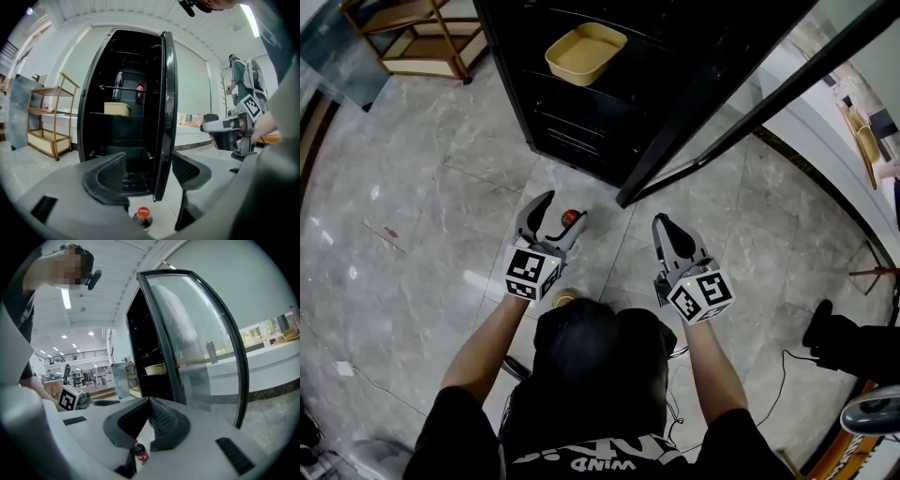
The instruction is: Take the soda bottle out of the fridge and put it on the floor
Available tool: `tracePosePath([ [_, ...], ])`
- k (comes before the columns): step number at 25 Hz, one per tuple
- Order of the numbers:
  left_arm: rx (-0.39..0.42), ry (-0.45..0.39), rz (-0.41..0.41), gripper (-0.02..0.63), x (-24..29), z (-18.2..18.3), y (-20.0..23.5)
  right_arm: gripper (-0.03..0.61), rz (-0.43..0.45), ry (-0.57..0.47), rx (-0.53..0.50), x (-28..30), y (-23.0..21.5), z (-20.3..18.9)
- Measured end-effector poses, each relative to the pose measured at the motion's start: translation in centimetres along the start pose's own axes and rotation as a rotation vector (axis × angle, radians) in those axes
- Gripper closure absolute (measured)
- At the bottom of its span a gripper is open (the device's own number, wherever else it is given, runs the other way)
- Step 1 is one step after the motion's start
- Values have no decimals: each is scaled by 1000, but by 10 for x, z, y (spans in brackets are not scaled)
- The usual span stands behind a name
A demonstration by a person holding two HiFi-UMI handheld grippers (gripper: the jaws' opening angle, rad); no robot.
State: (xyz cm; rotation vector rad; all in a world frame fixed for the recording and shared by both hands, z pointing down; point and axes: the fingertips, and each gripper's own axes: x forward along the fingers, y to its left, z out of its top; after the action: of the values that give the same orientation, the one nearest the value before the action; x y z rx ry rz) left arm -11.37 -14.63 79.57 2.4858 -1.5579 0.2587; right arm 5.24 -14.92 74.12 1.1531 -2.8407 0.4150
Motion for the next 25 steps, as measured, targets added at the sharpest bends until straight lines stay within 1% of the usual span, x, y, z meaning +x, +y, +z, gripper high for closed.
tracePosePath([
  [4,-4,47,-28,302,-22,83,-1,555,-15,24,-5,0,28,90],
  [9,34,85,-38,302,-65,210,-5,555,-18,54,6,-12,74,220],
  [12,15,116,-81,302,-92,282,-20,555,-26,66,19,-29,101,296],
  [14,14,119,-113,302,-106,327,-31,555,-38,69,29,-39,116,338],
  [16,23,115,-146,302,-113,365,-39,555,-62,68,35,-48,124,370],
  [19,6,114,-182,309,-120,410,-50,555,-98,70,53,-62,129,404],
  [23,-19,98,-188,372,-123,456,-61,555,-119,69,63,-78,128,437],
  [25,-12,73,-185,422,-121,475,-66,555,-124,58,56,-84,125,452],
])
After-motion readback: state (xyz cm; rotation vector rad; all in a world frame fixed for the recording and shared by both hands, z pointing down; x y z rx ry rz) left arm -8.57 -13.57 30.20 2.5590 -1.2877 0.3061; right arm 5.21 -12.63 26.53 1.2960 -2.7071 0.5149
